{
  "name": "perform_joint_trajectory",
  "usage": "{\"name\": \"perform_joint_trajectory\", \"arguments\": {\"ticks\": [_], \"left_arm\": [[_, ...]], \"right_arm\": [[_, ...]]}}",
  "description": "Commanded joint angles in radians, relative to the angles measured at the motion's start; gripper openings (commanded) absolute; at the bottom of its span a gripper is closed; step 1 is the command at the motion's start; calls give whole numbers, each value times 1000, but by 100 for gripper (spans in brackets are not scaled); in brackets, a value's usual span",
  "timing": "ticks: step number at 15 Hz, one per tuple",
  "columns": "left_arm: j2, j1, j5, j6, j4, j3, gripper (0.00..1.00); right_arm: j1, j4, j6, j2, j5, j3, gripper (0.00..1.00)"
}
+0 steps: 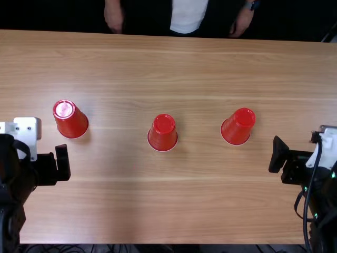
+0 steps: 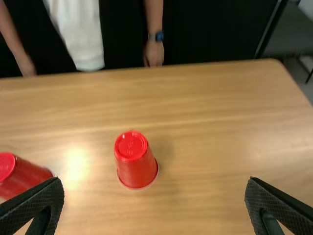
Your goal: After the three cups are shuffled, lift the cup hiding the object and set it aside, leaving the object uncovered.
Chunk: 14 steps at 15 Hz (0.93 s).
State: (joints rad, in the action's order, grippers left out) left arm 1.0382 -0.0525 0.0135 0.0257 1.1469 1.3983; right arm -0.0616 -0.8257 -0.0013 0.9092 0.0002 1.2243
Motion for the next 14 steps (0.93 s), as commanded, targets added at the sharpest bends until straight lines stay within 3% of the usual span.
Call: {"name": "perform_joint_trajectory", "arguments": {"ticks": [1, 4, 8, 14], "left_arm": [[33, -6, -6, -11, 24, 68, 100], [125, -6, -6, -11, 96, 134, 100], [223, 0, -6, -9, 193, 176, 100], [278, 5, -4, -4, 239, 192, 100]], "right_arm": [[2, -44, 7, 60, 3, 72, 100], [16, -158, 1, 178, 0, 138, 100], [26, -260, -89, 278, -15, 178, 100], [54, -298, -96, 389, -33, 218, 100]]}}
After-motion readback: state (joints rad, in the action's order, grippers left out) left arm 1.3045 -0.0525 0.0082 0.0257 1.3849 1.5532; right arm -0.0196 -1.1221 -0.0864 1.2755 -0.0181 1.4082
